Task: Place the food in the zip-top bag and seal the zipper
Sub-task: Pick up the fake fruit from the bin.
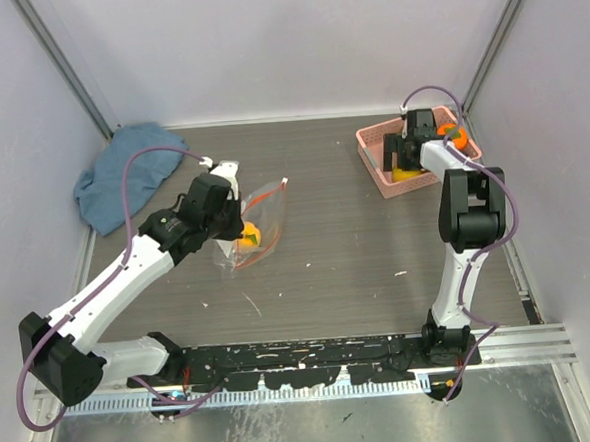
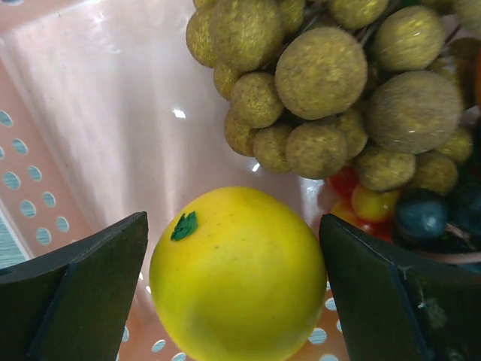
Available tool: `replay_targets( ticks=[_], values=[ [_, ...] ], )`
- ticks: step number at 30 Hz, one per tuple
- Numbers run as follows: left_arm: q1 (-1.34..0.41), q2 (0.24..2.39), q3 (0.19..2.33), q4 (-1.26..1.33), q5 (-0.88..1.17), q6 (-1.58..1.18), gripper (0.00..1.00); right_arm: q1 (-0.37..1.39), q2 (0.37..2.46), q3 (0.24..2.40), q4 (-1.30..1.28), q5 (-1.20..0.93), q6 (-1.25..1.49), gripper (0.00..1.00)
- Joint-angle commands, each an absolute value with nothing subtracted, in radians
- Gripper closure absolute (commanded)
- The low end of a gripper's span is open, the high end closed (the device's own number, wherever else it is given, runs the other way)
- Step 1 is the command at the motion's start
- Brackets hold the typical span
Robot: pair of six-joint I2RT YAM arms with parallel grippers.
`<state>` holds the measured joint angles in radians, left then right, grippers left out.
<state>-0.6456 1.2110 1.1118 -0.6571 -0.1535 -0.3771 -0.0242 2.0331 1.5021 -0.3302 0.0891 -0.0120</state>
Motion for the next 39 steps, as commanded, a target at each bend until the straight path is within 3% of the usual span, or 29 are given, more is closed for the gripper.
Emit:
replay_targets(
  ticks=[1, 14, 39],
  values=[
    [-0.641, 1.203, 1.173, -0.672, -0.206, -0.372, 1.0, -0.031, 2.06, 1.557, -0.361, 0.044, -0.027, 0.0],
    [-0.641, 1.186, 1.189, -0.716, -0.264, -0.371, 1.0, -0.03, 2.027, 1.553, -0.39, -0.006, 0.002, 0.04],
    [-0.642, 1.194, 1.225, -0.771, -0.272, -0.361, 1.0, -0.03, 2.032, 1.691, -0.662, -0.026, -0.107, 0.0]
  ],
)
